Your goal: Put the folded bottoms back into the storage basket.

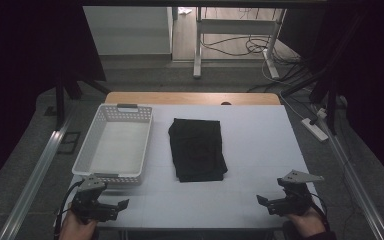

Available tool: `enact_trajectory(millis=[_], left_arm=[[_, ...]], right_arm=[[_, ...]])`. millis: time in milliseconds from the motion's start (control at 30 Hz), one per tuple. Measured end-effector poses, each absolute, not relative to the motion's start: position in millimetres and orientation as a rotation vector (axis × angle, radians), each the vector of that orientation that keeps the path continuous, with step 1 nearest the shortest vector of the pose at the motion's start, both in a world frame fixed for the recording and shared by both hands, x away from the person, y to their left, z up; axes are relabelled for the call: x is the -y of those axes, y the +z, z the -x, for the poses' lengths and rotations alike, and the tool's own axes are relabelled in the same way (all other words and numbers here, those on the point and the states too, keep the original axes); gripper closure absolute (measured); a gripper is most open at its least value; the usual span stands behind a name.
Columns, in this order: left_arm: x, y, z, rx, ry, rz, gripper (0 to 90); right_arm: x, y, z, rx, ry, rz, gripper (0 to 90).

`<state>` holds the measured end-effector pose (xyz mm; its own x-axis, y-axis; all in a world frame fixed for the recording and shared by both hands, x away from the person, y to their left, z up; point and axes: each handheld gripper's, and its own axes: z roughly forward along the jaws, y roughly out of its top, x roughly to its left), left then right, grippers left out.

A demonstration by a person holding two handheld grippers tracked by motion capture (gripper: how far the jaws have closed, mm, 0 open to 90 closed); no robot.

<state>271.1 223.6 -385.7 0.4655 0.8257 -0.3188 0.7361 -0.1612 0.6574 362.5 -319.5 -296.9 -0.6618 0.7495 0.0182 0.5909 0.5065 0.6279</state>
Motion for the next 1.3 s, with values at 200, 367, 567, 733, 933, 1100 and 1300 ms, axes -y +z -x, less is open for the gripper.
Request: enact_trajectory(millis=[200, 367, 567, 733, 933, 1100, 1300], left_arm=[[-226, -386, -272, -1.3, 0.115, -1.916, 0.0], [-226, -385, -271, -1.286, 0.114, -1.907, 0.0], [-223, -384, -272, -1.252, 0.109, -1.898, 0.0], [-220, -383, -272, -1.229, 0.108, -1.9, 0.0], [-216, -380, -274, -1.188, 0.121, -1.897, 0.0], [-211, -378, -276, -1.149, 0.112, -1.886, 0.0], [-205, -379, -281, -1.114, 0.088, -1.881, 0.0]], right_arm=[[319, -297, -364, -2.498, 0.89, -1.137, 0.0], [319, -297, -364, -2.506, 0.899, -1.138, 0.0], [319, -297, -364, -2.516, 0.903, -1.123, 0.0], [318, -298, -365, -2.516, 0.904, -1.124, 0.0], [318, -298, -365, -2.52, 0.898, -1.121, 0.0], [318, -298, -365, -2.518, 0.9, -1.124, 0.0], [318, -298, -366, -2.519, 0.902, -1.132, 0.0]])
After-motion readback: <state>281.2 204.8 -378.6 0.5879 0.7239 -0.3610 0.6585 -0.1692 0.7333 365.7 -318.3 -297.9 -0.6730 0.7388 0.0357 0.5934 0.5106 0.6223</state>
